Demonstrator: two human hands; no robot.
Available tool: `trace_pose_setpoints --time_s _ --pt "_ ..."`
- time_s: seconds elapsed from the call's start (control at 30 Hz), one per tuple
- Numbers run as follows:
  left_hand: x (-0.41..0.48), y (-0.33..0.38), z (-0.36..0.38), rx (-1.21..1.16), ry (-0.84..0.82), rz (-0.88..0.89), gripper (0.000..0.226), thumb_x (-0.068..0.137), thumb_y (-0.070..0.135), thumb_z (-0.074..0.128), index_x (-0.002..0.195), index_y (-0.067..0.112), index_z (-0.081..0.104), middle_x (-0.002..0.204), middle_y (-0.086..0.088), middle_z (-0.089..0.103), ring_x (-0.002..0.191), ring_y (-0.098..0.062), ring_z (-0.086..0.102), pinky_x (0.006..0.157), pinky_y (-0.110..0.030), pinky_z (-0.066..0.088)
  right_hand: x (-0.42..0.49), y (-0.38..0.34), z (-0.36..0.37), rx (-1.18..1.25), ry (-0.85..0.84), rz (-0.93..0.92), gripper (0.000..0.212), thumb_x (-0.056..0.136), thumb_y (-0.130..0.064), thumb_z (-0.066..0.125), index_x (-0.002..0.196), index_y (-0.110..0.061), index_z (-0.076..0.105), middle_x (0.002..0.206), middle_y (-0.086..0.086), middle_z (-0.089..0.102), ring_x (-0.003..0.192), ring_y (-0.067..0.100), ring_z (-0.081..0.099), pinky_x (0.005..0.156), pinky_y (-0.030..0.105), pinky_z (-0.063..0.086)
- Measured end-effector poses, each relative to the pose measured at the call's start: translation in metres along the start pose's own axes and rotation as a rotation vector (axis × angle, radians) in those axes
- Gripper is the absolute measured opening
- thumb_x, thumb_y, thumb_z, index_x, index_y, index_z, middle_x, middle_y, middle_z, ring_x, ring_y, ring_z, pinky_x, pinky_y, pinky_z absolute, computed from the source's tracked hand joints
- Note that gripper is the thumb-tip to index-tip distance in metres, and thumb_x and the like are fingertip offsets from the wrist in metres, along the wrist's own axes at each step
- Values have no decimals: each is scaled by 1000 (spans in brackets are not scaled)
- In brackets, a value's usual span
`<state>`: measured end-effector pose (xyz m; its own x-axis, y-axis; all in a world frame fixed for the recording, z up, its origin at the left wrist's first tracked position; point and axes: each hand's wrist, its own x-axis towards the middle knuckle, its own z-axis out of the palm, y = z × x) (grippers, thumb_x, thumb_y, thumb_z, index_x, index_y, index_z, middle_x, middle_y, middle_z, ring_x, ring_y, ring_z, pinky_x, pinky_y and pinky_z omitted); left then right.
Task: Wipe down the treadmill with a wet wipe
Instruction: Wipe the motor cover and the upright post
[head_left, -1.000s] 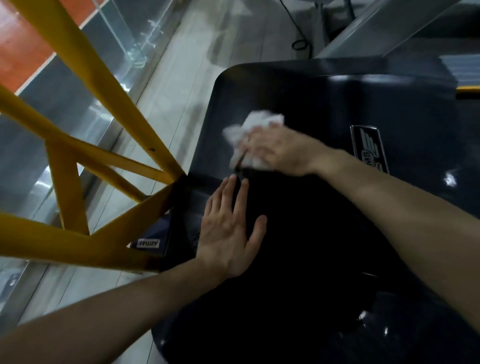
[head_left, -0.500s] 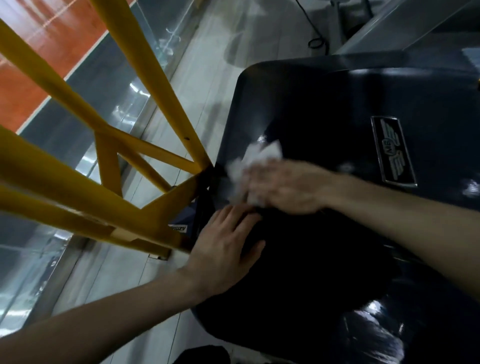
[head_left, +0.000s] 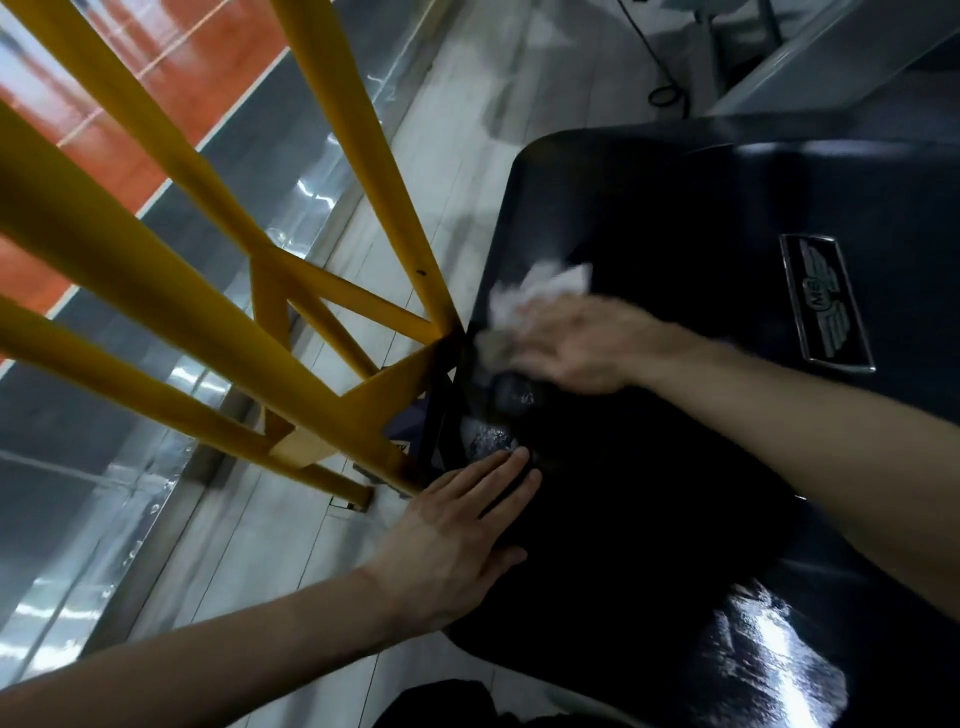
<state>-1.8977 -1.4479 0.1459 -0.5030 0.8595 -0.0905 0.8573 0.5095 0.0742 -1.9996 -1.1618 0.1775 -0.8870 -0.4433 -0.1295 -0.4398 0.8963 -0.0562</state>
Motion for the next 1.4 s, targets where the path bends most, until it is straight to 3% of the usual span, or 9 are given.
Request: trace_pose_setpoints --time_s 0.1,0.23,0.37,0.5,0.57,0.9,1.1,1.27,1.4 --pt "-1 1 0 -6 6 3 72 109 54 44 170 22 25 177 -2 19 163 -21 20 127 -43 35 -7 -21 25 88 -82 -282 59 103 -56 23 154 -37 48 161 -8 47 148 12 44 124 44 38" --pt "2 -2 -6 -20 -29 16 72 110 58 38 171 24 20 179 2 13 164 -17 14 129 -43 31 13 44 -6 7 98 264 91 88 -61 1 159 -16 37 162 17 43 148 34 44 121 53 36" --pt "6 -5 -12 -56 -45 23 67 110 61 37 169 29 28 176 6 23 160 -16 26 126 -38 35 9 -18 23 4 -83 -243 55 102 -59 23 142 -37 54 149 0 57 133 19 58 113 48 50" --pt "31 -9 -26 -80 83 64 45 113 52 41 142 28 65 147 6 60 128 -13 59 98 -34 57 15 88 -4 78 48 442 69 98 -65 20 153 -35 48 164 13 42 148 35 43 119 59 38" --pt "49 -12 -34 -108 122 10 40 111 52 45 129 27 70 131 8 65 115 -10 61 88 -33 58 17 58 -13 17 -26 290 57 104 -52 32 148 -26 56 158 18 49 143 38 49 115 57 43" --pt "158 -50 -75 -166 -297 -284 150 57 63 98 171 29 8 178 -2 13 161 -27 23 129 -42 30 42 73 -13 -64 6 96 68 107 -50 20 162 -14 38 165 17 41 153 36 39 126 50 29" --pt "166 -51 -79 -101 -393 -239 149 63 63 95 171 33 -4 179 1 -2 160 -26 24 127 -40 27 63 133 -19 107 49 494 70 104 -60 24 166 -29 30 174 7 28 159 31 28 128 50 25" --pt "164 -54 -78 -68 -349 -204 149 61 70 92 171 33 -3 179 1 3 160 -25 26 126 -37 29 87 79 -6 173 -168 18 74 92 -75 18 160 -51 32 174 -9 28 158 20 28 129 45 28" --pt "161 -57 -75 -137 -336 -205 148 62 72 90 170 38 -5 179 4 -4 162 -23 18 128 -38 23 110 119 -26 62 -30 558 75 99 -61 17 163 -26 35 172 12 29 157 34 30 127 55 23"
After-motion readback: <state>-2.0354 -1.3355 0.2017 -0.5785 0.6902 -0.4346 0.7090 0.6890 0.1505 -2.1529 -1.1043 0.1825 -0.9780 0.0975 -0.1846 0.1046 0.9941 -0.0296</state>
